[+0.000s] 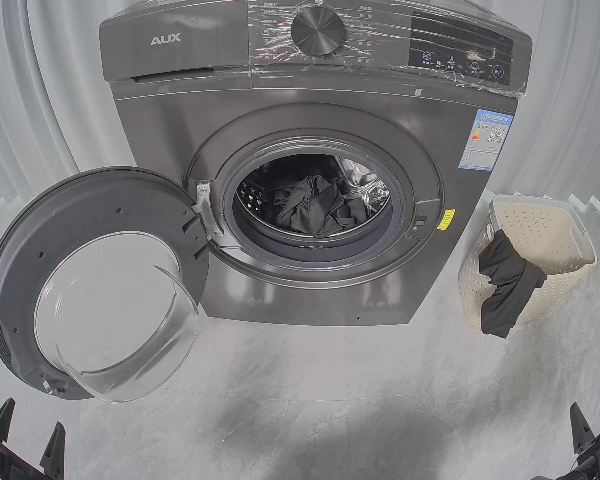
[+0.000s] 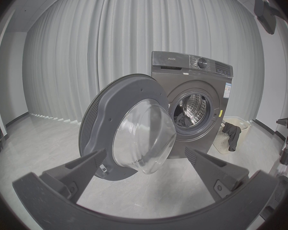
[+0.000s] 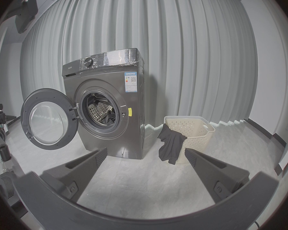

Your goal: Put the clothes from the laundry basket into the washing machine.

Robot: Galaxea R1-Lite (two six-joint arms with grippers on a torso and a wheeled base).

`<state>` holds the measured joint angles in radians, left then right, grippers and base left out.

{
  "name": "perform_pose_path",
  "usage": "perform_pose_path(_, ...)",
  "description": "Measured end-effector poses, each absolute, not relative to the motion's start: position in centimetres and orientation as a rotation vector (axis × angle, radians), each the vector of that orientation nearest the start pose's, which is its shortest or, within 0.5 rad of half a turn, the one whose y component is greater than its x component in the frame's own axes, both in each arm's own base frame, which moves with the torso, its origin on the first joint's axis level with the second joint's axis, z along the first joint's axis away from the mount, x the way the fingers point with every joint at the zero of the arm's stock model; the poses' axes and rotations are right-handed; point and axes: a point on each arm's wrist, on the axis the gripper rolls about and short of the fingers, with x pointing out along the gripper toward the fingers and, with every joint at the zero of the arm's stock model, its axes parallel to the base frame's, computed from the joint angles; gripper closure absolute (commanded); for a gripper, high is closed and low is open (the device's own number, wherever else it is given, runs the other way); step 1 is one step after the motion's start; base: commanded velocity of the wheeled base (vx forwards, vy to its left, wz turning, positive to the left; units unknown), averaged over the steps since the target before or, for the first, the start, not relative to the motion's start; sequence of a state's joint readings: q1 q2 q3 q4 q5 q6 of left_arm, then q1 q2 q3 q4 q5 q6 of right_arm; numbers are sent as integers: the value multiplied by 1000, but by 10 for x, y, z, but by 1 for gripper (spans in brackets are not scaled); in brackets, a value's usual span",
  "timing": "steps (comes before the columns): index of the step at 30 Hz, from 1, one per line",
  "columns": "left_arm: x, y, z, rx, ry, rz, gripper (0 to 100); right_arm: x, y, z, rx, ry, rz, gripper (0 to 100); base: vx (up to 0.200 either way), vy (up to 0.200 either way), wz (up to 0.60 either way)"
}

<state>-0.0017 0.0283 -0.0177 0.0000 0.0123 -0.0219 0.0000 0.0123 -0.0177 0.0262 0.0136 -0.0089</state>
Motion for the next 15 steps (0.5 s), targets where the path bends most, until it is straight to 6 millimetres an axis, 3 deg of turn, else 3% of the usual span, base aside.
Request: perform_pose_path(15,-23,0,81,-15,-5,2,0,-23,0,78,-9,21,14,0,0,-200,0)
